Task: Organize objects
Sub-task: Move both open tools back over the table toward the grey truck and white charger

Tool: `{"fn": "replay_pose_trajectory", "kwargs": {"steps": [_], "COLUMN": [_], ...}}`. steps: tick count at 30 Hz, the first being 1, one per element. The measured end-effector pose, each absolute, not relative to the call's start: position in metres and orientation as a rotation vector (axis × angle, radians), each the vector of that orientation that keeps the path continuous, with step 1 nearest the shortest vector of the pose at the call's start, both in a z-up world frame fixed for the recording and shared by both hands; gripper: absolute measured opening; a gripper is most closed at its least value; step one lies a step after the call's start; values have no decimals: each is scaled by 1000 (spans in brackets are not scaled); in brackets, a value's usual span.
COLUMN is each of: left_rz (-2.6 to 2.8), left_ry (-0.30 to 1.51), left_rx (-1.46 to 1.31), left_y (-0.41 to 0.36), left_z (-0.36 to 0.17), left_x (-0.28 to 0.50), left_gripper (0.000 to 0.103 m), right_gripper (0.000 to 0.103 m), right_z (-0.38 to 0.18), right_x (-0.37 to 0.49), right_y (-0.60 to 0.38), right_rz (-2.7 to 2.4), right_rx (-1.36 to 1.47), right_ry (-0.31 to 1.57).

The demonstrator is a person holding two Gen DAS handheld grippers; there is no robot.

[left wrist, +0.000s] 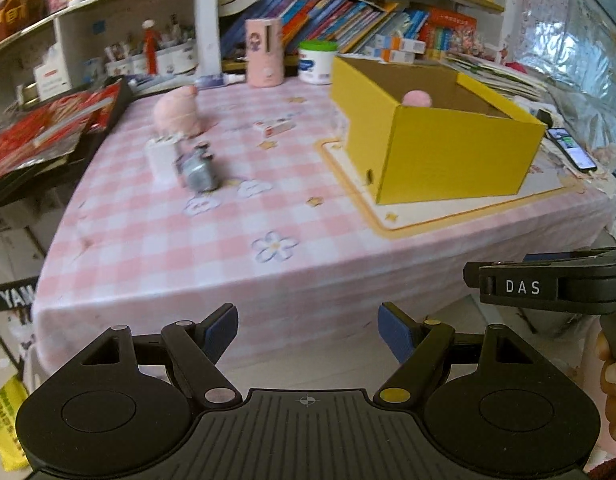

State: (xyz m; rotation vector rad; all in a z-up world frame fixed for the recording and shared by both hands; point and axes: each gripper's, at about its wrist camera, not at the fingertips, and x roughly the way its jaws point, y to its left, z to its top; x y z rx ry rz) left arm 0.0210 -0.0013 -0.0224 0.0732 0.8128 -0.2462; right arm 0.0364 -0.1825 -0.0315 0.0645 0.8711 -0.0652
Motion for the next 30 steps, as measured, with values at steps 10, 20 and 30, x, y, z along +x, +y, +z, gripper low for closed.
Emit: {"fn": "replay_pose_trajectory", "kwargs": {"steps": [10, 20, 30], "left_rz": [-151, -75, -44], "left_ry": [812, 784, 781], "left_rx": [38, -10, -36], "left_y": [42, 75, 89], "left_z": [-21, -13, -14], "left_x": [0, -5, 2], "left_gripper": [79, 79, 79], "right_gripper": [61, 61, 62], "right_z": [-33, -24, -20], "right_x": [28, 26, 38], "right_y": [-132, -92, -75], "right_rz": [56, 141, 176], "right_rx": [23, -29, -48], "right_ry": [881, 857, 838]}}
